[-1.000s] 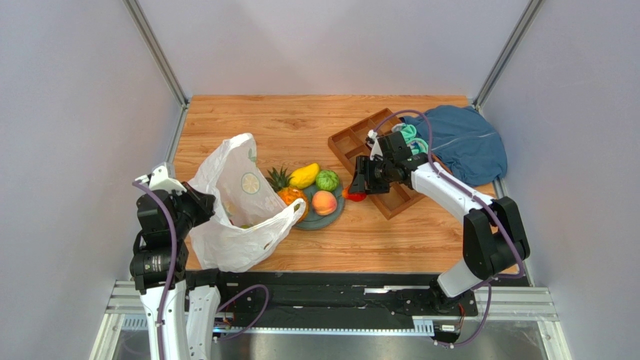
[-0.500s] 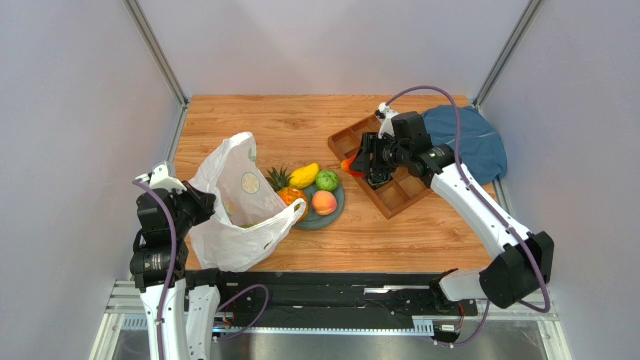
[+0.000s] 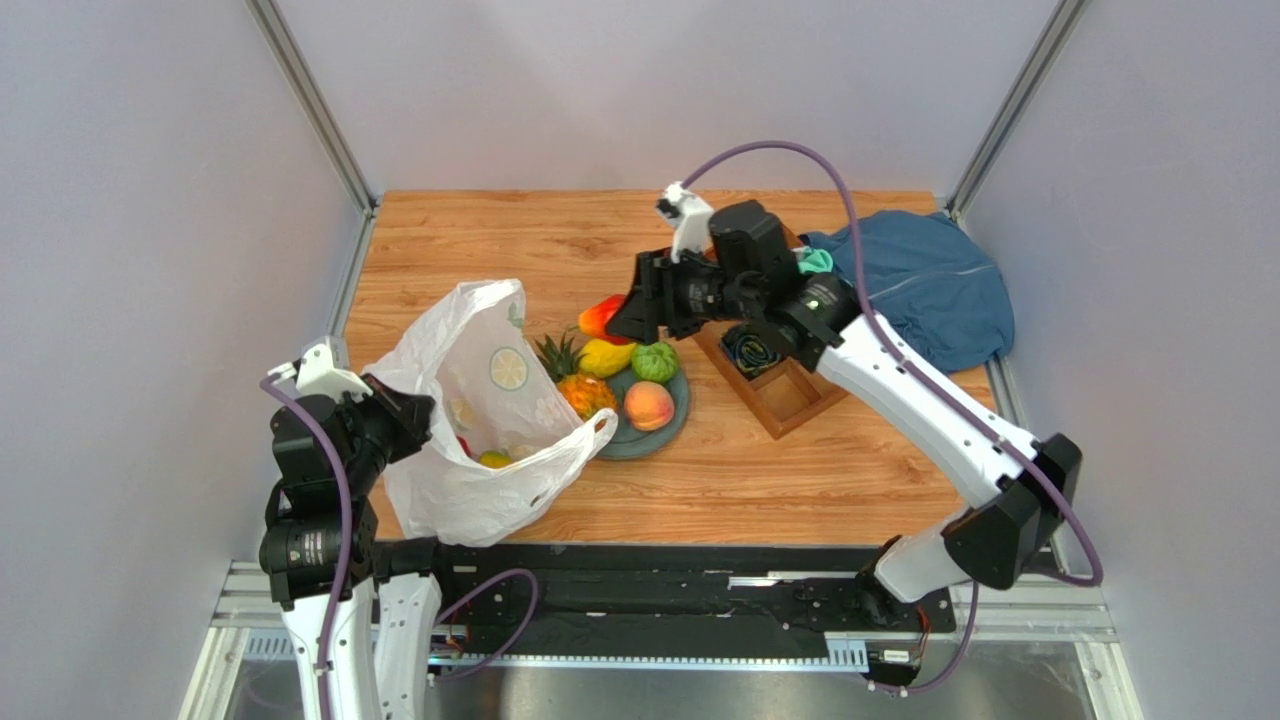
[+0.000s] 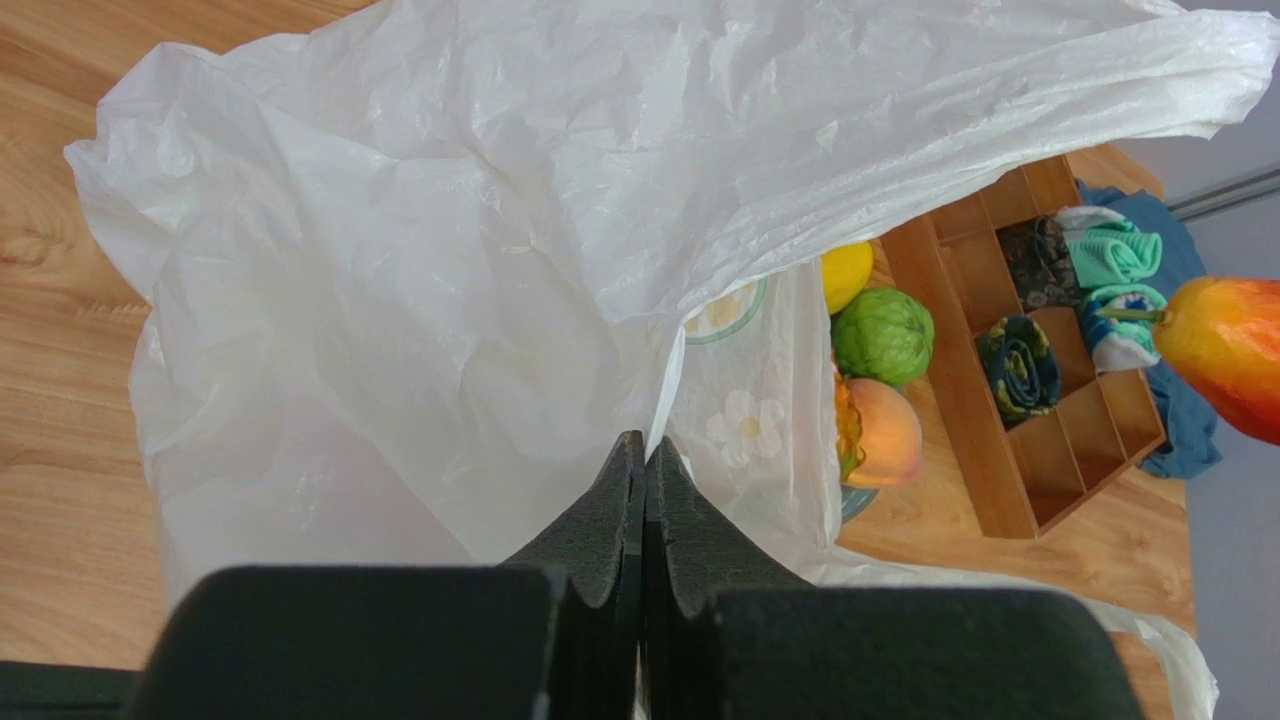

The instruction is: Place the fruits into the plastic bag

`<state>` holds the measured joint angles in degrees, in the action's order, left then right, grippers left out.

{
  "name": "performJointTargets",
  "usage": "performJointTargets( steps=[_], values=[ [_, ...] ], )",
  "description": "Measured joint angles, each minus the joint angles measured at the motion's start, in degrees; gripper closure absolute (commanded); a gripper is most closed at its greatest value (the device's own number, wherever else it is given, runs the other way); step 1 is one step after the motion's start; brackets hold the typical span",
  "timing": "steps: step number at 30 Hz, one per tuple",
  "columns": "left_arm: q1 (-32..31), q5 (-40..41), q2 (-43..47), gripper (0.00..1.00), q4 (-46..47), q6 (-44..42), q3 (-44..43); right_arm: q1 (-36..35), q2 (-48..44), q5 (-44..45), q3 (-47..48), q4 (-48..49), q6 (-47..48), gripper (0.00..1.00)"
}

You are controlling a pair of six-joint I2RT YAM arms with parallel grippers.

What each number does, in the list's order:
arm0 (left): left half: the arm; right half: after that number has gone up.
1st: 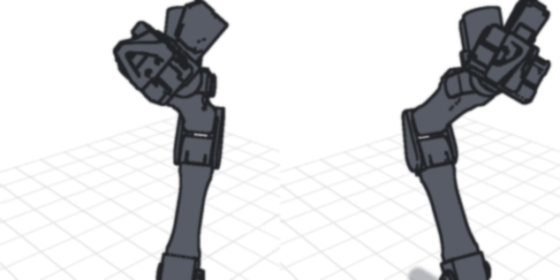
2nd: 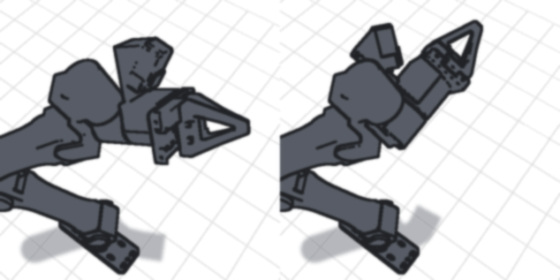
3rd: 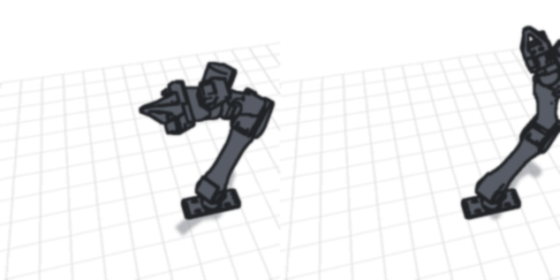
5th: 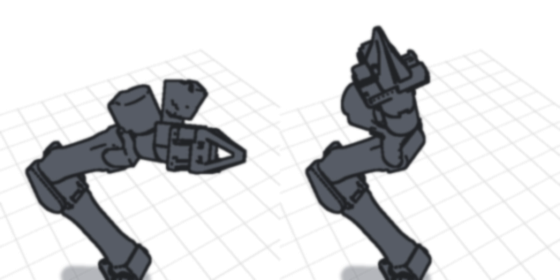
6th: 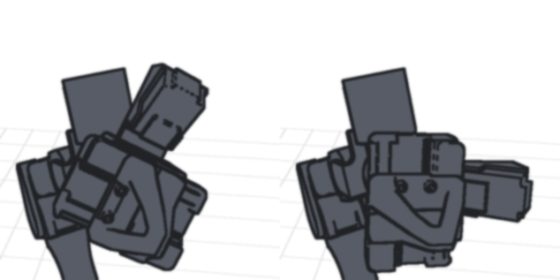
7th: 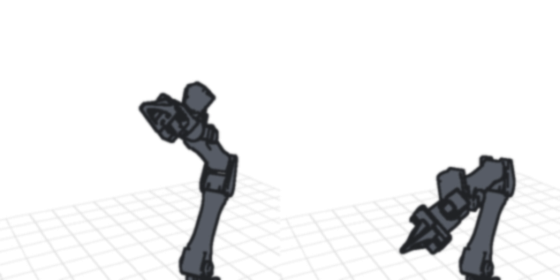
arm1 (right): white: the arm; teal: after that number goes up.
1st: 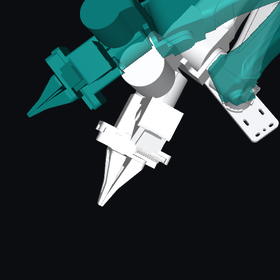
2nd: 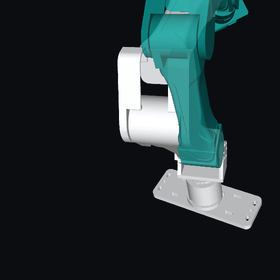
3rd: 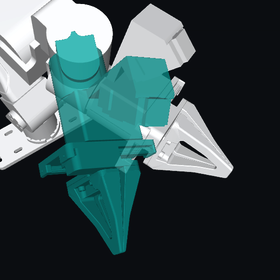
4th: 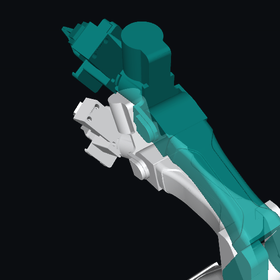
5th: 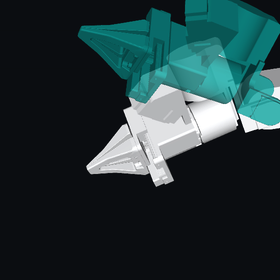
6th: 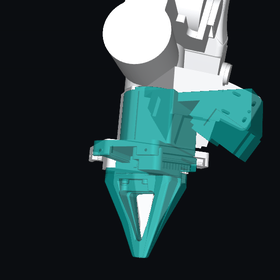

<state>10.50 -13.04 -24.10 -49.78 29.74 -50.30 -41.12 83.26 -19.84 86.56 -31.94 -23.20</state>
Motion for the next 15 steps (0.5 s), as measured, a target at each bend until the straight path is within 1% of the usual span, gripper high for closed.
performJointTargets(
  steps=[7,12,15],
  values=[
    [0.00,0.00,2.14,1.00,-1.51,0.26,0.00,-10.43,12.35,-1.09,10.75,-3.28,1.46,0.65],
    [-0.02,-0.02,2.29,1.00,-1.90,0.66,0.02,-16.52,22.32,-1.55,21.11,-9.92,2.64,0.64],
    [-0.02,-0.02,2.29,1.00,-1.86,0.74,0.02,-19.47,25.97,-1.57,24.02,-12.90,3.63,0.62]
  ],
)
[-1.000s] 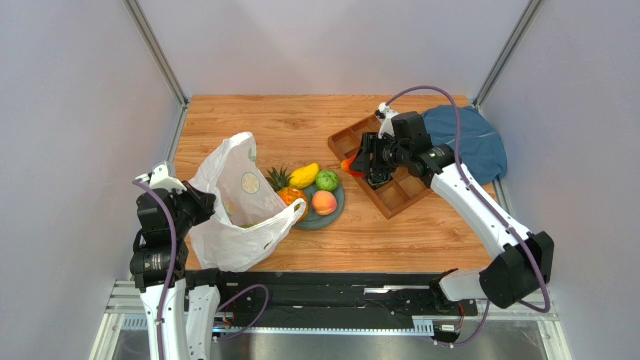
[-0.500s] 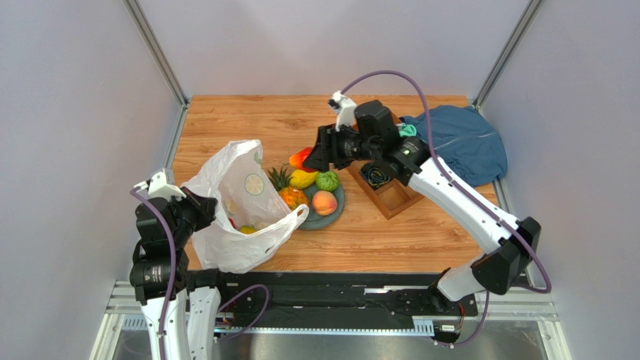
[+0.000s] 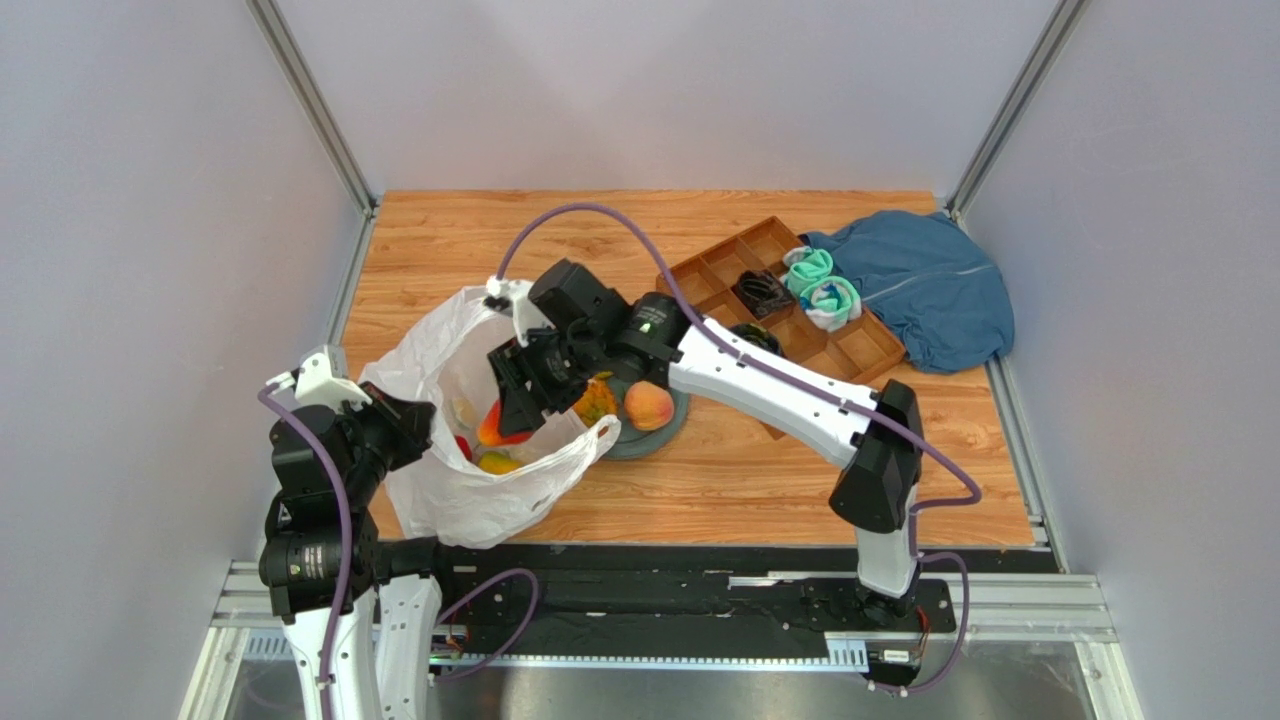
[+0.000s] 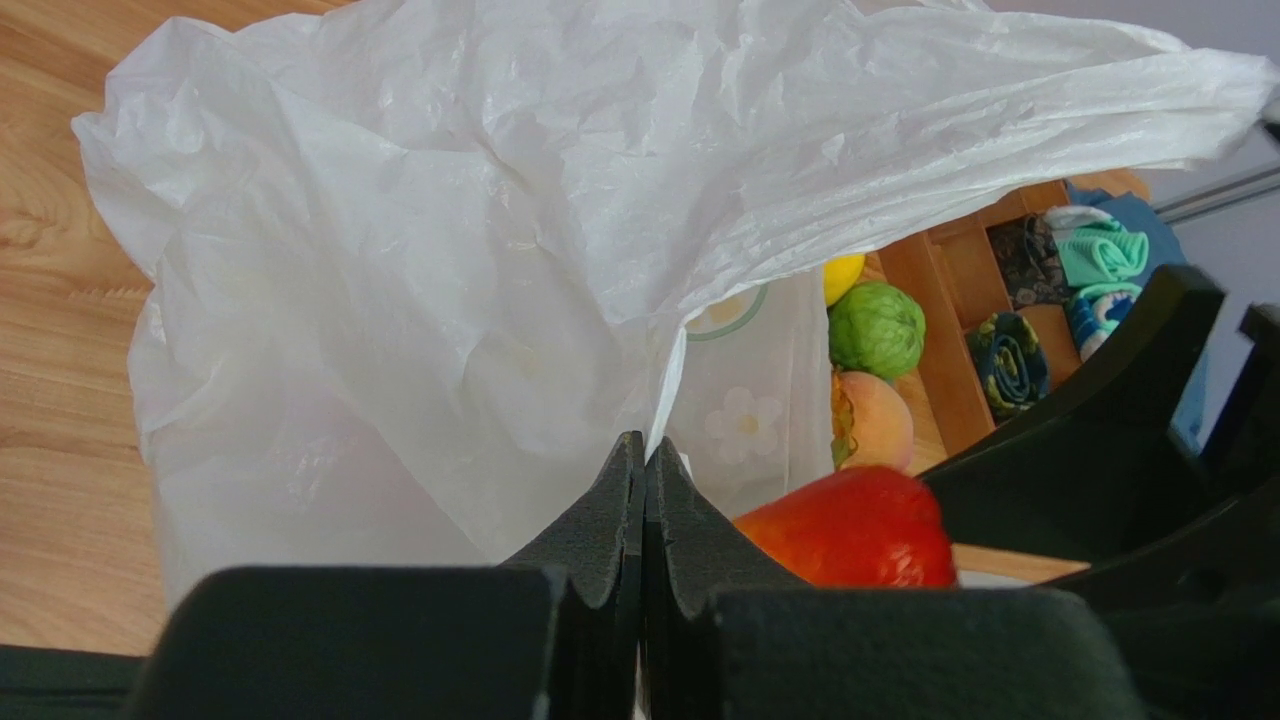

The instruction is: Place the fruits into the plastic bag

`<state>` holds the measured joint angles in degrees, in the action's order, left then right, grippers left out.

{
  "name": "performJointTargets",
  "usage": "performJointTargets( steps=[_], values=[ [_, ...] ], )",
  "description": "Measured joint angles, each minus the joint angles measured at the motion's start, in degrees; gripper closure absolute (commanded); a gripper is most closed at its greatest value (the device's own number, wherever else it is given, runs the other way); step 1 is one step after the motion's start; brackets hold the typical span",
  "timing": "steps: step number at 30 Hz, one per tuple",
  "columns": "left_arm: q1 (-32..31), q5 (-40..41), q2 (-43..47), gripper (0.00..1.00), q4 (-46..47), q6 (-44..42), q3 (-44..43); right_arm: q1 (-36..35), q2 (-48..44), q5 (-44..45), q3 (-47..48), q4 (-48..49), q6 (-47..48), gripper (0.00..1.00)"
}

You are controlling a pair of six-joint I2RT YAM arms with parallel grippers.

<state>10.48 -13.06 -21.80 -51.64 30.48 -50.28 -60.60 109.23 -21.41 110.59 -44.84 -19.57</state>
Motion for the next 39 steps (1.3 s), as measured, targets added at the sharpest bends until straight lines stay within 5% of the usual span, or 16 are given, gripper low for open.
performJointTargets(
  steps=[3,7,13,39],
  values=[
    [0.00,0.00,0.00,1.00,0.11,0.17,0.28,-1.77,1.53,-0.11,0.87,-2.38,0.61,0.58],
    [0.00,-0.15,0.00,1.00,0.26,0.37,0.85,-2.29,2.05,-0.11,1.27,-4.02,1.09,0.30],
    [0.00,-0.20,0.00,1.00,0.44,0.42,1.27,-1.79,2.12,-0.04,1.66,-4.74,1.90,0.16],
    [0.00,0.04,-0.46,1.00,0.92,0.39,1.86,-1.53,0.33,2.47,2.34,-5.03,2.93,0.22]
  ],
)
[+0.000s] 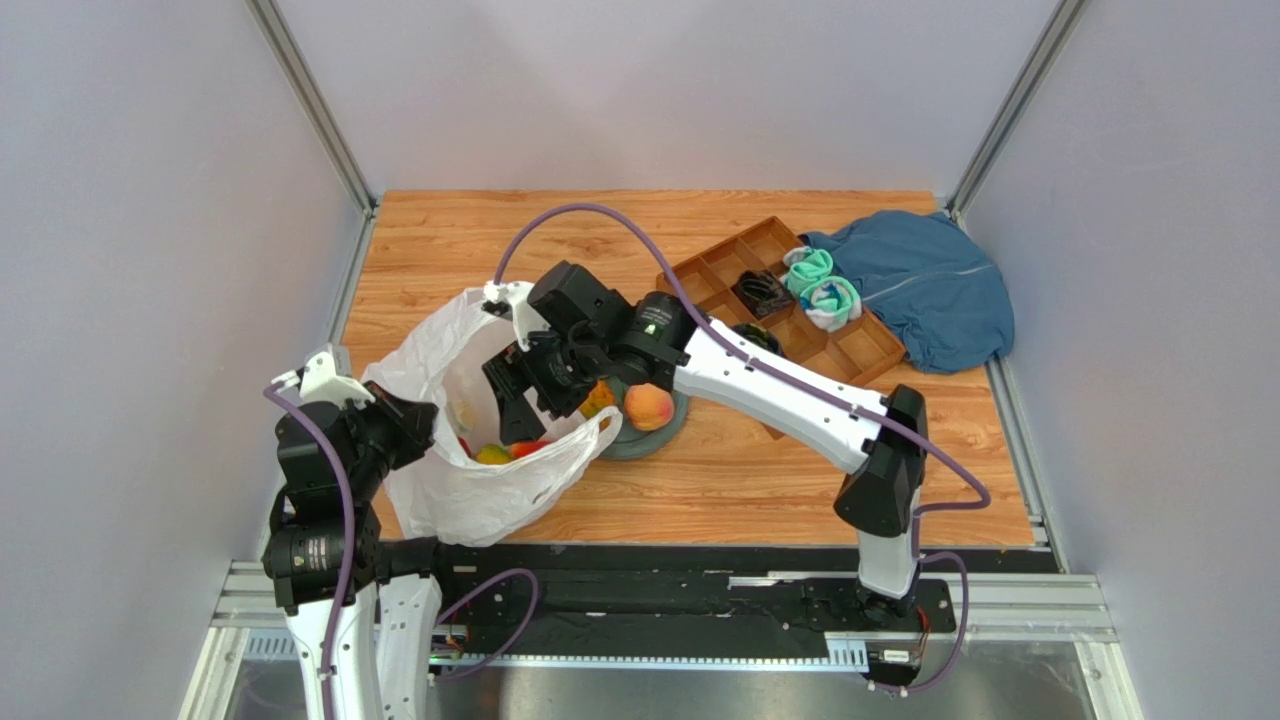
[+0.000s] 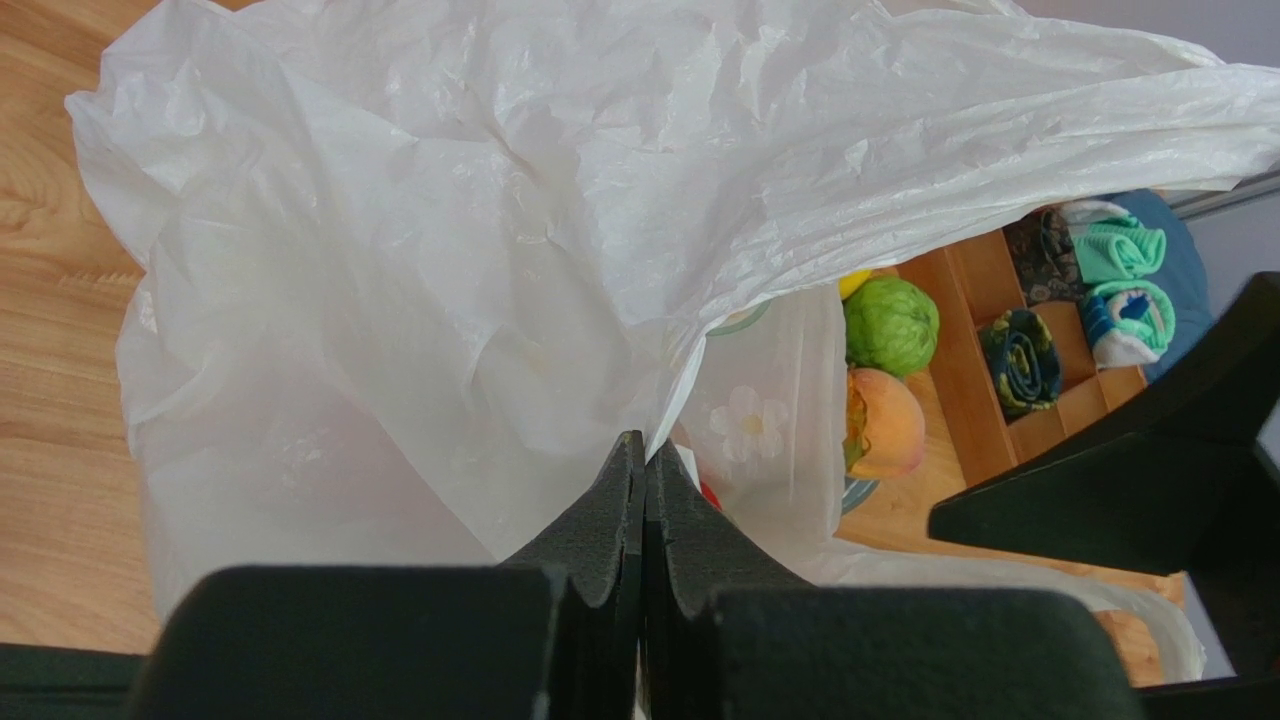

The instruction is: Place the fruits into the plastic bag

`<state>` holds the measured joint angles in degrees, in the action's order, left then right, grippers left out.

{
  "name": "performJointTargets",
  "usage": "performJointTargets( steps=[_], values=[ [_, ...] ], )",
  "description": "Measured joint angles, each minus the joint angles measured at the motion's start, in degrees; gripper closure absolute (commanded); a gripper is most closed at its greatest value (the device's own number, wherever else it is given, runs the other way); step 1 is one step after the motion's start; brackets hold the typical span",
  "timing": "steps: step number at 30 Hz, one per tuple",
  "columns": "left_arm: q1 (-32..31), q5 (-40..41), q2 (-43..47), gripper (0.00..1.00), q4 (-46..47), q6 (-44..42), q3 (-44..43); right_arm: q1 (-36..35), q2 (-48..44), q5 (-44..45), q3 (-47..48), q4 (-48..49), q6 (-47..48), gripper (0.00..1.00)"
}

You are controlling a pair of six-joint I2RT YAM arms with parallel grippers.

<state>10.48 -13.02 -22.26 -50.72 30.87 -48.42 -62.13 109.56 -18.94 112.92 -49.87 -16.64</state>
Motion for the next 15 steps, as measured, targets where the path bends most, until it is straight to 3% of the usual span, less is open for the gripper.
performJointTargets(
  steps=[6,15],
  values=[
    [0.00,0.24,-0.17,1.00,0.02,-0.04,0.00,2.86,-8.09,2.10,-2.03,2.69,-0.79,0.24],
    [0.00,0.26,-1.11,1.00,0.46,-0.04,0.02,15.52,-18.18,4.17,-15.15,7.32,-4.55,0.24]
  ],
)
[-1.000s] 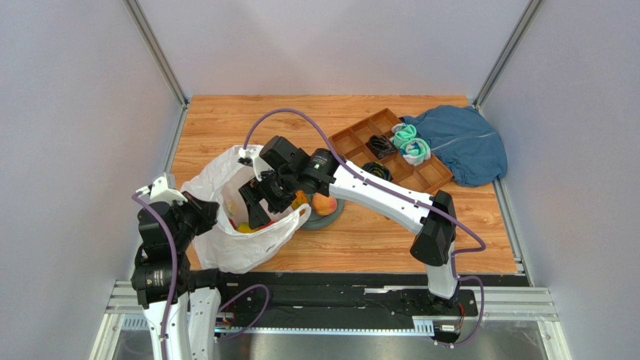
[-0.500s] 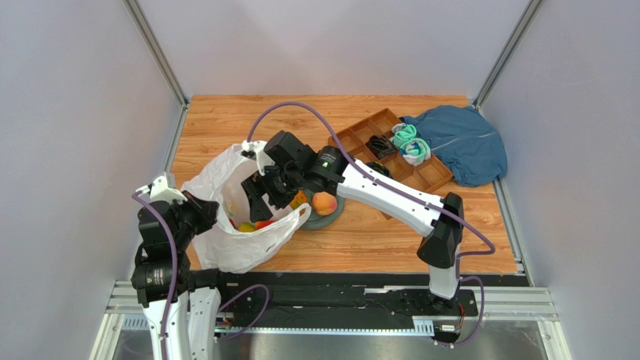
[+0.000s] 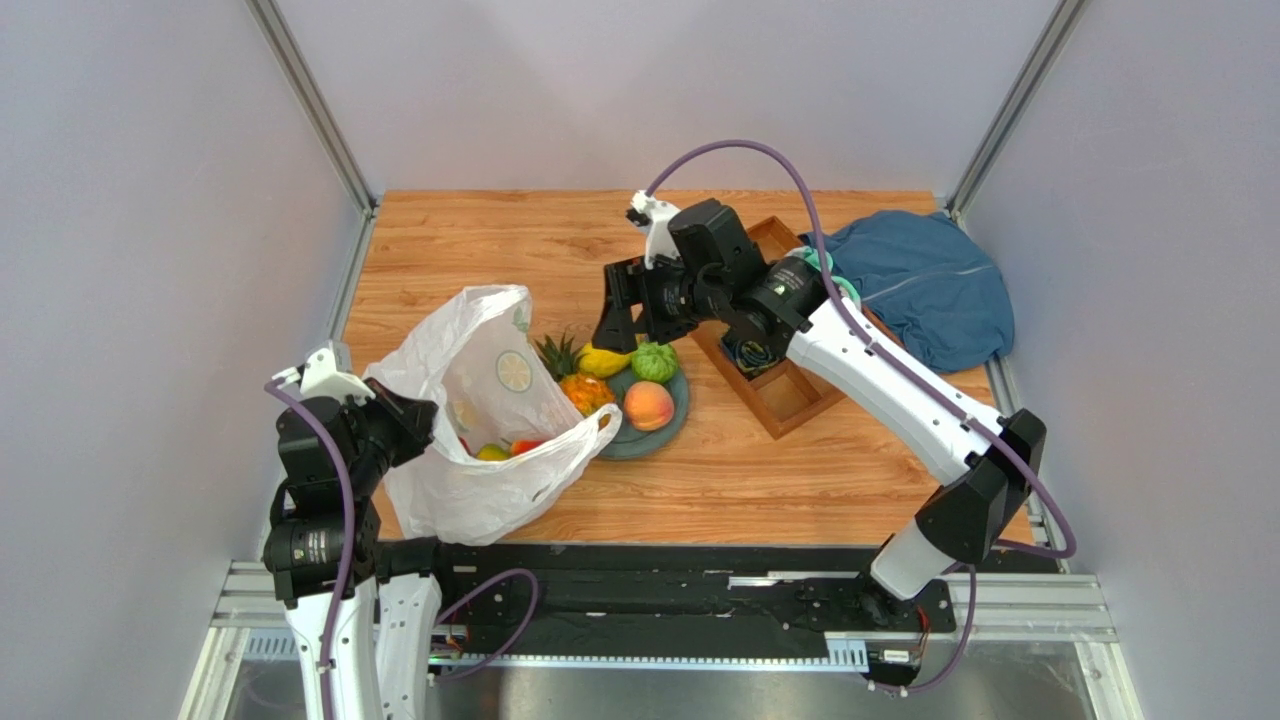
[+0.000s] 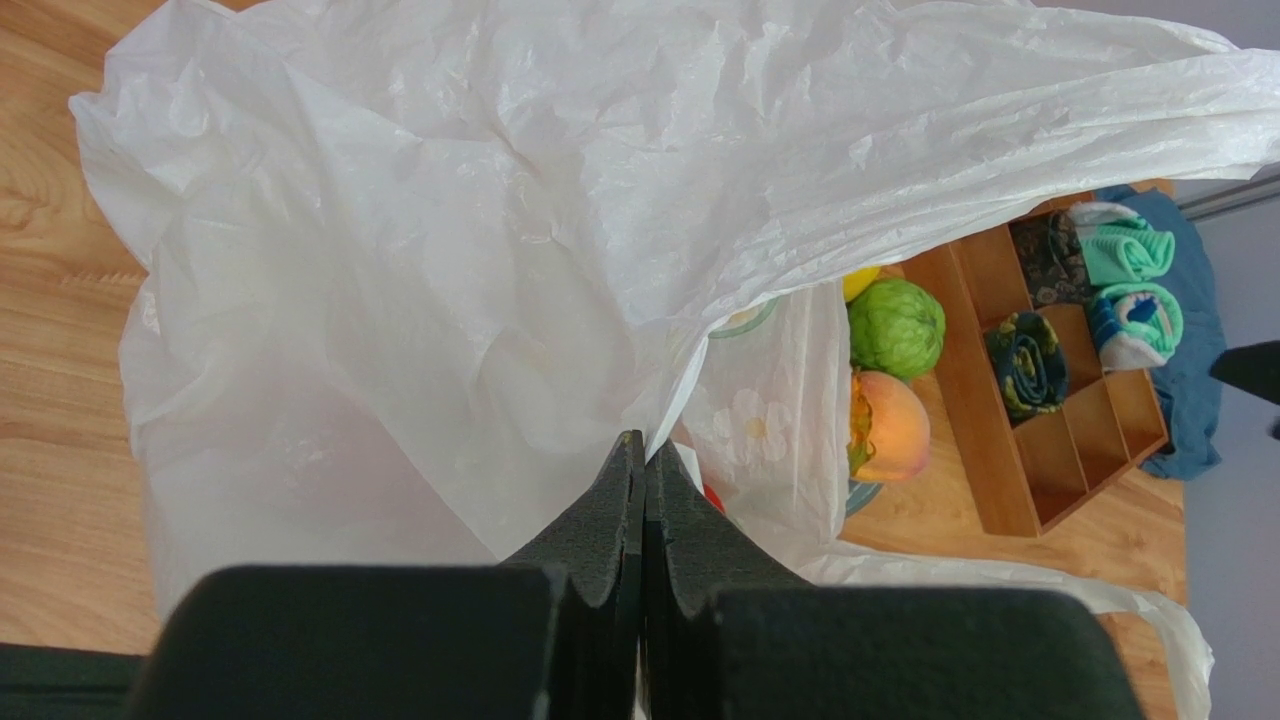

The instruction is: Place the fruits into the plastic bag

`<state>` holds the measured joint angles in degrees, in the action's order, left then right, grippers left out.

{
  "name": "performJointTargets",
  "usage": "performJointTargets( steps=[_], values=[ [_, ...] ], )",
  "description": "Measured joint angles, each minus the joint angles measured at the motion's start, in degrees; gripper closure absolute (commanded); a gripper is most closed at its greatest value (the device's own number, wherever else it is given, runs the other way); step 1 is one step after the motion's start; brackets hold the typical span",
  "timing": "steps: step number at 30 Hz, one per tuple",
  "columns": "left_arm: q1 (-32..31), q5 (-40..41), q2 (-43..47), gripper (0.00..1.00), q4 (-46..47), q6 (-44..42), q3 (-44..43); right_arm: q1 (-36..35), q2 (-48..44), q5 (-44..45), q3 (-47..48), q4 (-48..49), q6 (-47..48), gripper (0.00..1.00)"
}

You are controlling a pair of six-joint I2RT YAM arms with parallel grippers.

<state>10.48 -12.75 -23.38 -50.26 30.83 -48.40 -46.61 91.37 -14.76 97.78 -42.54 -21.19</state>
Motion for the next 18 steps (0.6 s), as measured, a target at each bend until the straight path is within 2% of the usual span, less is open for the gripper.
performJointTargets(
  steps=[7,18],
  values=[
    [0.00,0.00,0.00,1.00,-0.02,-0.02,0.00,5.51,1.18,3.32,-6.08,-1.38,0.17,0.20],
    [0.00,0.72,0.00,1.00,-0.22,-0.31,-0.04,5.77,11.41,7.56,-5.44,-1.92,3.96,0.13]
  ],
)
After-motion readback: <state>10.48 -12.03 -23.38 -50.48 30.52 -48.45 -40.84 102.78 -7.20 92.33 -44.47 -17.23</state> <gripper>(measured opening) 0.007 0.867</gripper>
